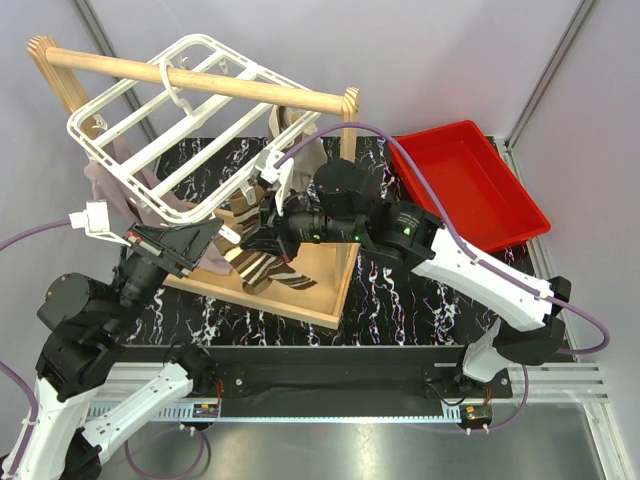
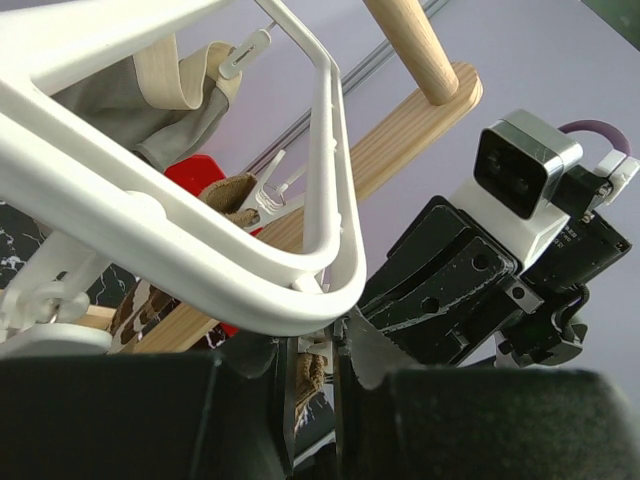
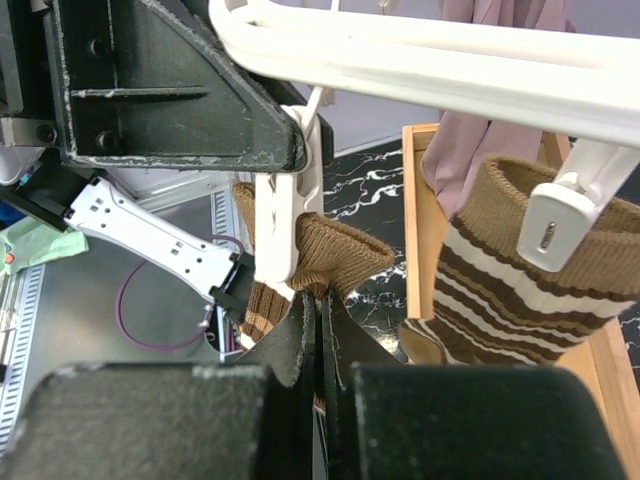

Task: Clip the socks to the hanger
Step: Clamp the sock onto the hanger.

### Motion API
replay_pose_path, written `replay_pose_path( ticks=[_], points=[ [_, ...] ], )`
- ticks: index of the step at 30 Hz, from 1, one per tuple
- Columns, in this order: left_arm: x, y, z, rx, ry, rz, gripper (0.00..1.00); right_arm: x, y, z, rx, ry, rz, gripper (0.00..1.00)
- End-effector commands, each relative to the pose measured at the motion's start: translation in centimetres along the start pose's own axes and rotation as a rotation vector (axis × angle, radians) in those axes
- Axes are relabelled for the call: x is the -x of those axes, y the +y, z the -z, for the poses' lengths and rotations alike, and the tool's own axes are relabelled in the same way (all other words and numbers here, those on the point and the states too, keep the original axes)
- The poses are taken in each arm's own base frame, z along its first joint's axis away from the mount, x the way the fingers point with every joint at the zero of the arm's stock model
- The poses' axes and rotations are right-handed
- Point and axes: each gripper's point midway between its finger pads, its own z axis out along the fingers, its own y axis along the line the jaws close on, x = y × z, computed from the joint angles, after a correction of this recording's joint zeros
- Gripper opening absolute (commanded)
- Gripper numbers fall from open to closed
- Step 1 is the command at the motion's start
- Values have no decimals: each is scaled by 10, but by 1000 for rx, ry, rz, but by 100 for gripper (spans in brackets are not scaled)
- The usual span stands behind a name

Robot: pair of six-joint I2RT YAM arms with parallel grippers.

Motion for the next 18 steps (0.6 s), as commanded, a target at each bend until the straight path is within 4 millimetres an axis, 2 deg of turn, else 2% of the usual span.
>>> replay_pose_path(
  ticks=[1, 4, 10, 18],
  points=[
    [-12, -7, 5, -36, 73, 6, 1, 26, 3, 4, -10, -100, 9, 0],
    [-11, -8, 7, -46, 62, 7, 12, 25, 4, 3, -3, -99, -3, 2],
    [-10, -7, 8, -42, 57, 2, 23, 26, 7, 4, 4, -105, -15, 2],
    [-10, -7, 7, -40, 59, 2, 26, 34, 13, 10, 29, -128, -21, 3]
  ],
)
